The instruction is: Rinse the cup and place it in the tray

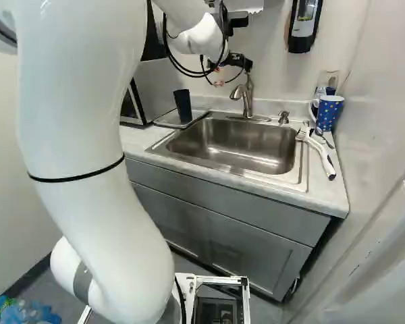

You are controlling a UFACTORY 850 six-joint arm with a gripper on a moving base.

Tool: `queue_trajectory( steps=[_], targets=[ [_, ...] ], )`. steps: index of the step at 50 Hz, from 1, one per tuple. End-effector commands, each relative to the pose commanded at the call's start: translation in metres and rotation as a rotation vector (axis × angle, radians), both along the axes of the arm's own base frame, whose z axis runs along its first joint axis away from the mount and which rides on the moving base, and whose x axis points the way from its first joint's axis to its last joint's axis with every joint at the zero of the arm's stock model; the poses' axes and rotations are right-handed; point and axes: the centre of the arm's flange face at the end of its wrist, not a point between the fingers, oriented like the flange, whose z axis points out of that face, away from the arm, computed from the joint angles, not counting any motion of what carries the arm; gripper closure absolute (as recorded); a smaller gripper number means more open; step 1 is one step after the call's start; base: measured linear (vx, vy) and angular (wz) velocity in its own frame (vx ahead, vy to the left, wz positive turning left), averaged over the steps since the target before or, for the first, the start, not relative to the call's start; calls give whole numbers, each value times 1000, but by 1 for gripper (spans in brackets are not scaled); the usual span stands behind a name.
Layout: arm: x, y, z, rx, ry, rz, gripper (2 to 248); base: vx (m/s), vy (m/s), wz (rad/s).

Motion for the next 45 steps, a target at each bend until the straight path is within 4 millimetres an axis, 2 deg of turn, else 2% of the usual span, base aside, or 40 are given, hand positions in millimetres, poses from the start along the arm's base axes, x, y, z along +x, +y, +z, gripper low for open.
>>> queue_trajectory(
  steps=[20, 32, 45],
  targets=[
    [-2, 1, -1, 4, 14, 1, 3, 0, 0, 0],
    [-1, 2, 5, -16, -52, 2, 3, 0, 0, 0],
    [-16, 17, 7, -18, -62, 18, 3, 0, 0, 0]
  ],
)
